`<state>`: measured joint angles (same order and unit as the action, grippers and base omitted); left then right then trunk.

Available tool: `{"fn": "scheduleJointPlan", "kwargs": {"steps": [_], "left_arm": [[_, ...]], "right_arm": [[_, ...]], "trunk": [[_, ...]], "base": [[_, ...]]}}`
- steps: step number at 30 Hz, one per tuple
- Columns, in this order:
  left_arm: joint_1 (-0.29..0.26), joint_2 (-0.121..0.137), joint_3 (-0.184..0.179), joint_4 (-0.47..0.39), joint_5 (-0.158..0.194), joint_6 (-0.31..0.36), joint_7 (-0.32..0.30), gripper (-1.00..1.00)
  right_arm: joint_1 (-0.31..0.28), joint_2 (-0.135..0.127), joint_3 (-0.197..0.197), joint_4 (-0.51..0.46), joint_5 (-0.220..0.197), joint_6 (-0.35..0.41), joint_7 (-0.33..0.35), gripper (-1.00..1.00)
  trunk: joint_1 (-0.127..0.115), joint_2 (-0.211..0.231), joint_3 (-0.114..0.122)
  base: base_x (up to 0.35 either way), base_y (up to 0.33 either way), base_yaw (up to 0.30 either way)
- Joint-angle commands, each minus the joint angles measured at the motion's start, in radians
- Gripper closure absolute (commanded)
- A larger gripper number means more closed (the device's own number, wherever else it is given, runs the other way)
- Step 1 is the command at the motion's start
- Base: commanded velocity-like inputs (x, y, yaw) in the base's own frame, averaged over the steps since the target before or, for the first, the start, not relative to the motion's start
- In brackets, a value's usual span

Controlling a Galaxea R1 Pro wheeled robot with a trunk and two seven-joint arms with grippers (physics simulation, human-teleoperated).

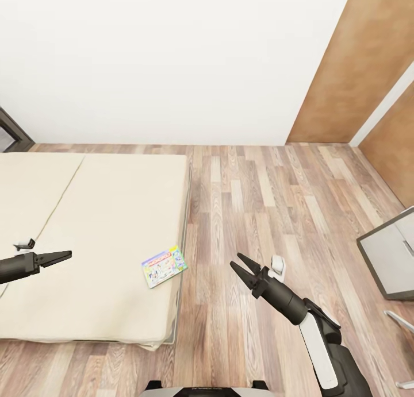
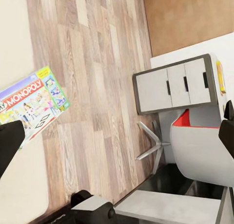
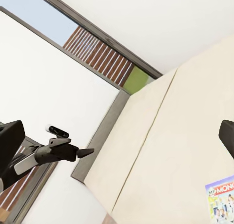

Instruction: Put all the toys in the child's room - the three board games (two on the bed and one on the table), the two jigsaw puzzles on the table, and the tennis ball on the table - inside the toy box on the table in the child's room.

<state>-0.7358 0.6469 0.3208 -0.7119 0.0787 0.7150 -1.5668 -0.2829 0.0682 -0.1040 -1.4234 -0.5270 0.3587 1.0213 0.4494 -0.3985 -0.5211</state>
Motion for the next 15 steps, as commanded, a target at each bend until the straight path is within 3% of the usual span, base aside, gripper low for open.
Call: {"fn": "scheduleJointPlan", "kwargs": {"steps": [1,15], "left_arm": [[-0.001,0.000,0.000,0.000,0.000,0.011,-0.004,-1.00],[-0.001,-0.001,0.000,0.000,0.000,0.011,-0.004,-1.00]], "right_arm": [[0.000,0.001,-0.002,0.000,-0.004,0.009,0.002,-1.00],[0.000,0.001,-0.002,0.000,-0.005,0.009,0.003,-1.00]], "trunk": [[0.001,-0.002,0.000],[0.001,-0.002,0.024]], "base": [[0.000,0.000,0.000],[0.000,0.000,0.000]]}}
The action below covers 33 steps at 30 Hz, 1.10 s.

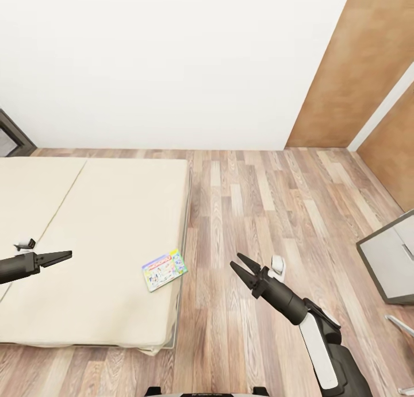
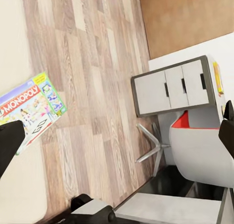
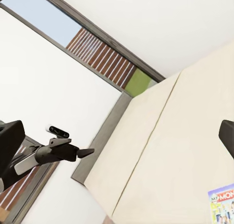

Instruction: Put all the toys in the child's room - the three board games (two on the bed and one on the table), the two jigsaw puzzles on the table, and the tennis ball on the table - inside the toy box on the table in the child's room.

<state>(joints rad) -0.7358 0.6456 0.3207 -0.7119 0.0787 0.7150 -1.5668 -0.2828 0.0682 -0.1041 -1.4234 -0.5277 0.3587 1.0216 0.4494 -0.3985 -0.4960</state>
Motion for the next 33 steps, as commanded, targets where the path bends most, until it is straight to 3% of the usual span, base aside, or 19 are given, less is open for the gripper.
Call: {"fn": "scheduleJointPlan", "kwargs": {"steps": [1,33], "left_arm": [[-0.001,0.000,0.000,0.000,0.000,0.011,-0.004,-1.00],[-0.001,0.000,-0.002,0.000,0.000,0.011,-0.004,-1.00]], "right_arm": [[-0.001,0.001,-0.002,0.000,-0.005,0.010,0.003,-1.00],[0.000,0.001,-0.002,-0.006,-0.004,0.009,0.004,-1.00]], "trunk": [[0.001,-0.002,0.000],[0.001,-0.002,0.054]], "base": [[0.000,0.000,0.000],[0.000,0.000,0.001]]}}
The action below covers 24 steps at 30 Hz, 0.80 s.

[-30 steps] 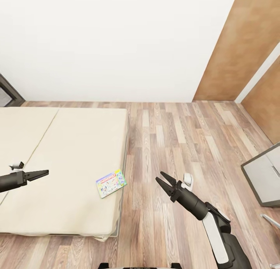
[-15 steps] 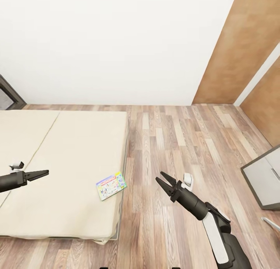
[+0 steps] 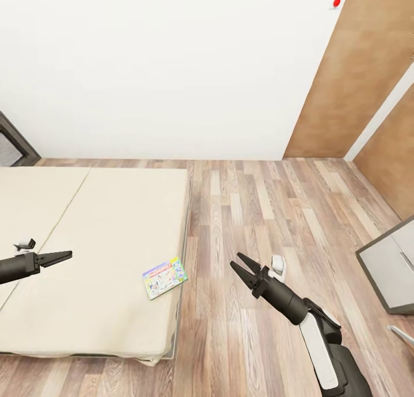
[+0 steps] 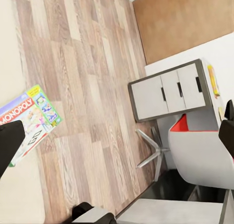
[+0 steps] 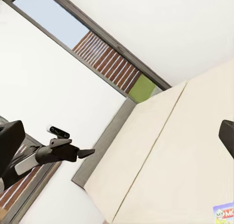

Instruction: Put all the toys in the child's room - the three board games (two on the bed and one on the table), the two jigsaw puzzles on the table, and the tennis ball on the table - inside the toy box on the table in the child's room.

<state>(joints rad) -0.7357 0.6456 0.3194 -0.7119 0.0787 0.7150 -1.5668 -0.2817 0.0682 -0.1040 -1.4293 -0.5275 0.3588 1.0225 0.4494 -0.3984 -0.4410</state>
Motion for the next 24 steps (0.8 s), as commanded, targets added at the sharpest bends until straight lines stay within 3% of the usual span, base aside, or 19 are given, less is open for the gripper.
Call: {"fn": "scheduleJointPlan", "kwargs": {"steps": [1,24], "left_arm": [[-0.001,0.000,0.000,0.000,0.000,0.011,-0.004,-1.00],[-0.001,0.000,0.000,0.000,0.000,0.011,-0.004,-1.00]], "right_arm": [[-0.001,0.001,-0.002,-0.001,-0.005,0.009,0.004,-1.00],[-0.001,0.001,-0.001,-0.002,-0.003,0.009,0.001,-1.00]], "trunk": [[0.001,-0.002,0.000],[0.001,-0.002,0.039]], "base": [[0.000,0.000,0.037],[0.000,0.000,0.064]]}}
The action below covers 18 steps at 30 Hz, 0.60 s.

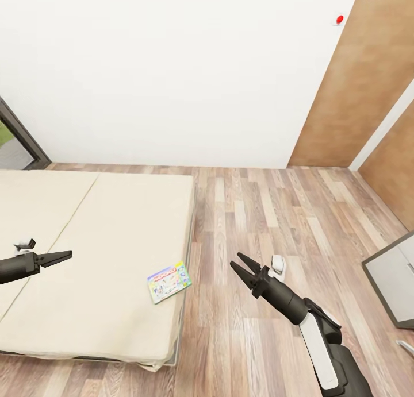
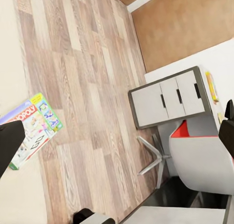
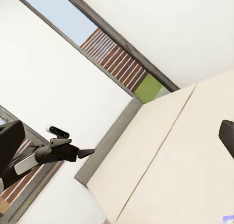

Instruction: Put all the toys in the child's room - the three board games (two on the bed and one on the table), the two jigsaw puzzles on the table, and the tennis ball on the table - inside the toy box on the table in the child's room.

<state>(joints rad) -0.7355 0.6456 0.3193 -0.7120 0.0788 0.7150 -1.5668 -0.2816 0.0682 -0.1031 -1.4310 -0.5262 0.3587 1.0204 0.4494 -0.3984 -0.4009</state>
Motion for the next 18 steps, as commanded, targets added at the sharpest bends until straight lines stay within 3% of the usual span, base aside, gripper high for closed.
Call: {"fn": "scheduleJointPlan", "kwargs": {"steps": [1,18], "left_arm": [[-0.001,0.000,0.000,0.000,-0.001,0.011,-0.004,-1.00],[-0.001,0.000,0.000,0.000,-0.001,0.011,-0.004,-1.00]], "right_arm": [[-0.001,0.001,-0.002,0.000,-0.005,0.009,0.003,-1.00],[-0.001,0.001,-0.003,0.003,-0.005,0.009,0.004,-1.00]], "trunk": [[0.001,-0.002,0.000],[0.001,-0.002,0.028]], "base": [[0.000,0.000,0.068],[0.031,0.000,0.068]]}}
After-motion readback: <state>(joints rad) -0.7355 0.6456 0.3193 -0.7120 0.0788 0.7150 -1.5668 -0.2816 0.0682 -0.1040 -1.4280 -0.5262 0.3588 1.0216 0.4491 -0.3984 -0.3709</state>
